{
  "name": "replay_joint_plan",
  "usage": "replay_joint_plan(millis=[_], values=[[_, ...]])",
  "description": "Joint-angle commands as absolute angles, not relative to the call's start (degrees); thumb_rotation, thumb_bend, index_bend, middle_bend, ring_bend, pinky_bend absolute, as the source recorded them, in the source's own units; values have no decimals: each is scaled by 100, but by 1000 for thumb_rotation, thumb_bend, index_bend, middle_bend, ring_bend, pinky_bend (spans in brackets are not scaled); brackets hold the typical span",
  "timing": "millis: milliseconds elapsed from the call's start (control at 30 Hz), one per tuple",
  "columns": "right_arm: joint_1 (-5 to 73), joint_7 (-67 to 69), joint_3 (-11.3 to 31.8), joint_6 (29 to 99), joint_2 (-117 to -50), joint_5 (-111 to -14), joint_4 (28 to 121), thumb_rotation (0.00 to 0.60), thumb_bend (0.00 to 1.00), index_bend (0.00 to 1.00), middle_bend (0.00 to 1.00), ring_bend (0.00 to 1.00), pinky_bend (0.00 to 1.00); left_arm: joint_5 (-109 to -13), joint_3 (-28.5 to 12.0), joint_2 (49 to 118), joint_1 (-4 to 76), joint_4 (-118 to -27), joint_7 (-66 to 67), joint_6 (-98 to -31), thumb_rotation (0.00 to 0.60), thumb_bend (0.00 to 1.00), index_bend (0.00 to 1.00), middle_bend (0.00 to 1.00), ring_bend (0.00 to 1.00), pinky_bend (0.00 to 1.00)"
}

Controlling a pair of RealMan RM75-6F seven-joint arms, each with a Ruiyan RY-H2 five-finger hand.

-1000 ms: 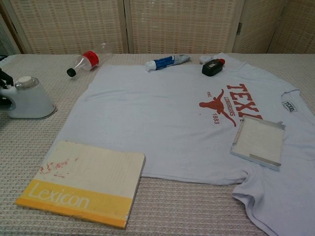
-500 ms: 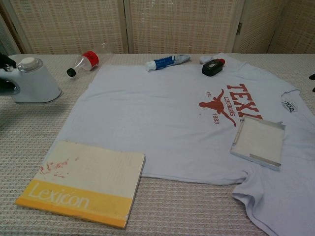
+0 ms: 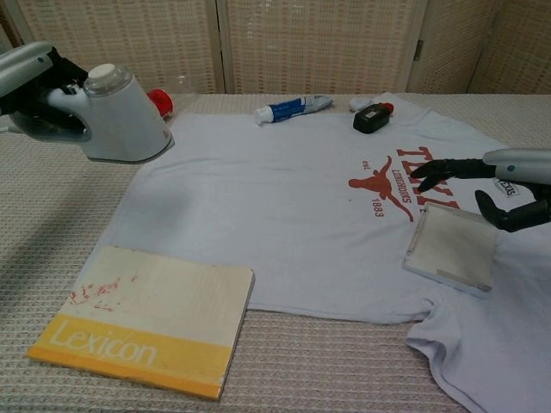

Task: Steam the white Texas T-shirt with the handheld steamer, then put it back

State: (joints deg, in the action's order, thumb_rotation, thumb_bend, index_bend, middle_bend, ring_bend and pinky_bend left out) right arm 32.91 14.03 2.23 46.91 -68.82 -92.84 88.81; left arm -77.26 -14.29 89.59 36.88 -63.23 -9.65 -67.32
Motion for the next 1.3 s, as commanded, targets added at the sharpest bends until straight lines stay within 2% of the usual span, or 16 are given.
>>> replay_joint_plan(millis=[33, 133, 267, 600, 1000, 1300], values=[[3605, 1504, 273, 4429, -7211, -9339, 8590, 333, 901, 0, 54, 0, 0, -7717, -1467, 8951, 3917, -6714, -499, -6563, 600, 364, 892, 1000, 918, 682], [3901, 1637, 285, 4123, -7483, -9290, 8350, 272, 881, 0, 8, 0, 0, -7645, -1494, 9096, 4075, -6770, -279, -6396, 600, 364, 890, 1000, 918, 682], [4179, 1596, 275, 3805, -7753, -9195, 8024, 265, 878, 0, 0, 0, 0, -7555, -1529, 9258, 4243, -6731, -111, -6212, 600, 365, 888, 1000, 916, 682], [4410, 1680, 131, 3774, -8306, -9137, 7340, 265, 878, 0, 0, 0, 0, -7329, -1665, 9679, 4652, -6404, 109, -5840, 600, 364, 884, 1000, 912, 682], [4402, 2019, -154, 4055, -8470, -9204, 7048, 260, 878, 0, 0, 0, 0, -7576, -1574, 10877, 5278, -4909, 307, -5788, 600, 365, 877, 1000, 901, 684], [4412, 2080, -264, 4146, -8485, -9175, 7011, 262, 879, 0, 0, 0, 0, -7448, -1622, 11749, 5722, -3197, 186, -5266, 600, 364, 875, 1000, 897, 685]])
